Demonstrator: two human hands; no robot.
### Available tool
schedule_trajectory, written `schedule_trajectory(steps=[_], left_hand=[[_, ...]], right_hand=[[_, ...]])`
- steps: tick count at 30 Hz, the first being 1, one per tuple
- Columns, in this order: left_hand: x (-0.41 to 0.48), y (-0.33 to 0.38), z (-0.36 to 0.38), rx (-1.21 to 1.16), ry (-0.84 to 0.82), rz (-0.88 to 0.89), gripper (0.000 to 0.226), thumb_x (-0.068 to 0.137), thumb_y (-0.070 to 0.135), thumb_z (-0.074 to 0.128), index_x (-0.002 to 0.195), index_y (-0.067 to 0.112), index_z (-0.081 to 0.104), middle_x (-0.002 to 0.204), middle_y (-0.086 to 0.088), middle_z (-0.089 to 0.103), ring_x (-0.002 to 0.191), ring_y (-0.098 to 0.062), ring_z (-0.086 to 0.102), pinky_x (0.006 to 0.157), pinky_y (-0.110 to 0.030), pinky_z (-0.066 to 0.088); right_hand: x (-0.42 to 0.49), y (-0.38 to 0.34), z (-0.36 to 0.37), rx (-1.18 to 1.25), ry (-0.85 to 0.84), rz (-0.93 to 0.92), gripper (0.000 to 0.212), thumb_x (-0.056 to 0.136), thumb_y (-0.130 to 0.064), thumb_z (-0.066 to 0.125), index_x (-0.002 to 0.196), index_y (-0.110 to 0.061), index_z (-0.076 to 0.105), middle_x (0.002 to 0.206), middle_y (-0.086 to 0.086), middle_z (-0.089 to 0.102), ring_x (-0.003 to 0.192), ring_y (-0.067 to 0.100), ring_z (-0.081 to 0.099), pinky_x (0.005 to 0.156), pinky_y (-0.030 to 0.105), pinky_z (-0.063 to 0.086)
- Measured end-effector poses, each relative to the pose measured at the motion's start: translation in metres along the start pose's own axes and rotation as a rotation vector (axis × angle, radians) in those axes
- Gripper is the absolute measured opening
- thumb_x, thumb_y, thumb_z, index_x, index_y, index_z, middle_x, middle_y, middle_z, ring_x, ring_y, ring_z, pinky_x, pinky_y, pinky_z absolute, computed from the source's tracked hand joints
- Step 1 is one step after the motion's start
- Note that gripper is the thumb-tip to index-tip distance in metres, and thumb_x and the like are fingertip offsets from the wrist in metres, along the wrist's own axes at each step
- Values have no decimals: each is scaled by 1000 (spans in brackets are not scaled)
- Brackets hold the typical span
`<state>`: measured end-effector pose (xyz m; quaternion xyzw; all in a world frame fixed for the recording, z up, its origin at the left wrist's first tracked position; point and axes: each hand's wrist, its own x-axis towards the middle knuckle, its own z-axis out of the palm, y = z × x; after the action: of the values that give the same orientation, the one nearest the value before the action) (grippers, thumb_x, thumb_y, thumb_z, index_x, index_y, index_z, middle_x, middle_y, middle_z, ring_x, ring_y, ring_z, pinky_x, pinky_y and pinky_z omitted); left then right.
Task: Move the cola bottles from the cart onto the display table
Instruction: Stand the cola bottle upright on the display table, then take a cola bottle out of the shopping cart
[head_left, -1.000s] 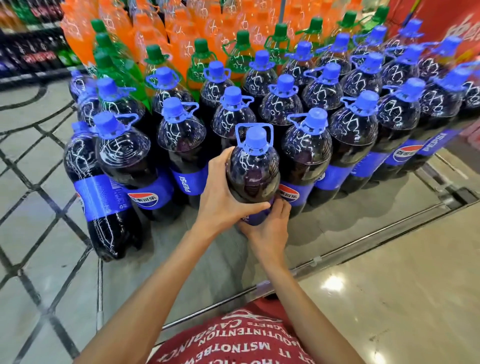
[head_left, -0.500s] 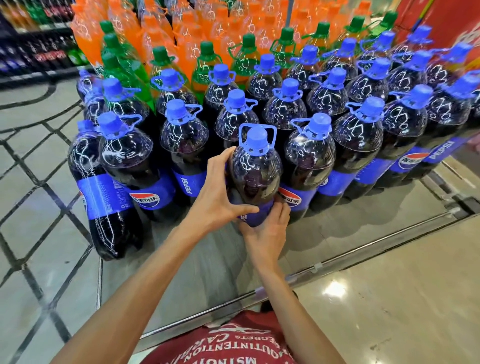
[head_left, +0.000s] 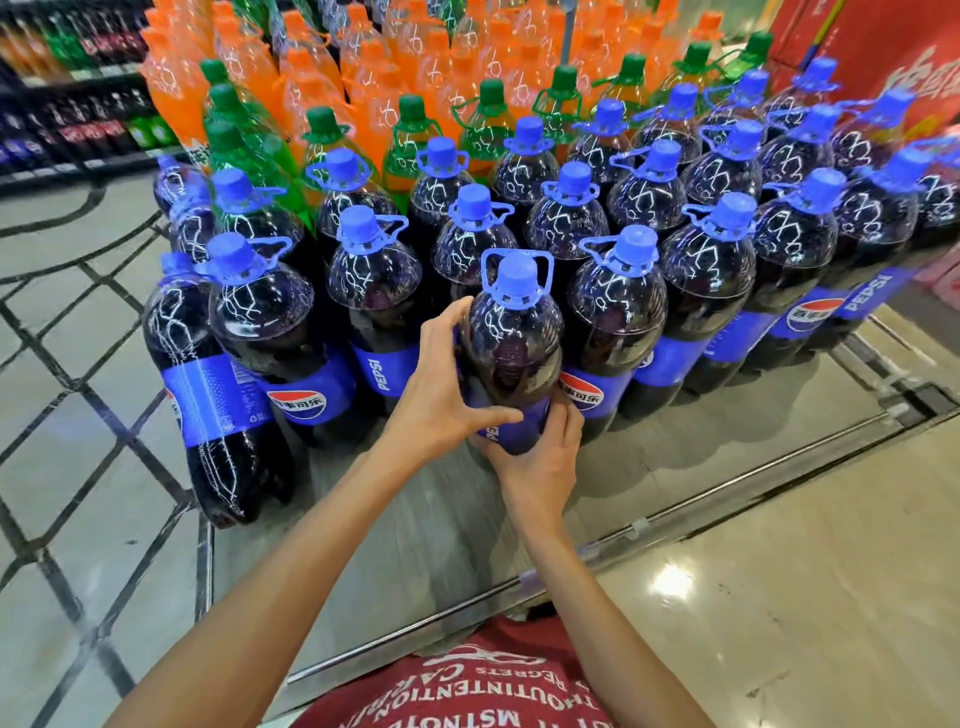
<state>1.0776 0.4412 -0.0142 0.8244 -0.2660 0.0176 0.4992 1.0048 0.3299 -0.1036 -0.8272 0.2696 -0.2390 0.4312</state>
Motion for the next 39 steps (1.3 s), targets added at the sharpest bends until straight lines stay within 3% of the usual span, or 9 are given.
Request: schedule_trajectory(steps=[3, 7, 10, 15, 18, 23, 29, 34, 39], left_hand=[[-2, -1, 1, -28, 22, -16, 128, 51, 26, 102, 153, 12, 26, 151, 0, 34, 140, -9, 39, 115, -37, 39], [-3, -10, -5, -101, -16, -38, 118, 55, 22, 100, 149, 24, 30, 144, 2, 42, 131, -19, 49, 105, -40, 50], [-8, -11, -12, -224, -55, -160, 99, 64, 5, 94, 139, 33, 36, 131, 2, 47, 123, -27, 56, 89, -29, 58], [-17, -10, -16, -206, -72, -184, 77, 76, 6, 87, 132, 28, 40, 125, -2, 51, 115, -19, 60, 89, -27, 58], [-22, -11, -19, -89, -88, -165, 59, 81, 12, 84, 125, 18, 46, 118, 3, 57, 108, -16, 63, 88, -32, 59], [-37, -12, -23, 173, -206, -94, 39, 88, 22, 77, 116, 12, 53, 108, 0, 61, 103, -19, 63, 91, -39, 54], [-45, 23, -18, 826, -497, 48, 48, 93, 43, 63, 132, 18, 51, 125, -7, 54, 117, -30, 52, 89, -43, 48], [-54, 64, 9, 1015, -648, 150, 51, 94, 50, 58, 132, 17, 46, 129, -8, 52, 121, -32, 50, 90, -44, 48], [-68, 124, 57, 1108, -758, 291, 58, 95, 53, 58, 139, 18, 43, 135, -11, 51, 127, -33, 50, 96, -45, 44]], right_hand=[[-1, -1, -3, 11, -22, 9, 104, 60, -49, 93, 143, -10, 46, 147, 5, 42, 135, 27, 45, 95, 46, 53], [0, -2, -12, 38, -62, -6, 98, 60, -46, 93, 139, -9, 48, 139, 3, 46, 129, 24, 49, 94, 41, 51], [4, -5, -17, 13, -101, -21, 93, 62, -40, 94, 136, -8, 49, 134, 3, 46, 123, 25, 53, 90, 36, 48], [8, -10, -30, -61, -186, -32, 93, 70, -39, 91, 145, -10, 43, 139, 4, 46, 126, 24, 51, 89, 34, 46], [9, -11, -38, -95, -219, -66, 94, 73, -40, 88, 149, -12, 41, 143, 4, 46, 131, 20, 45, 95, 33, 44], [16, -12, -59, -235, -369, -75, 81, 81, -32, 82, 149, -17, 40, 141, 8, 50, 127, 27, 53, 97, 44, 50], [17, -8, -108, -642, -677, -32, 72, 86, -41, 74, 144, -10, 45, 133, 20, 52, 126, 38, 52, 100, 43, 47], [-9, -6, -176, -804, -670, 28, 71, 89, -46, 69, 146, -12, 44, 143, 17, 48, 132, 37, 48, 105, 44, 45], [-56, 1, -260, -893, -536, 126, 68, 91, -49, 66, 145, -14, 44, 141, 14, 50, 129, 35, 49, 102, 46, 46]])
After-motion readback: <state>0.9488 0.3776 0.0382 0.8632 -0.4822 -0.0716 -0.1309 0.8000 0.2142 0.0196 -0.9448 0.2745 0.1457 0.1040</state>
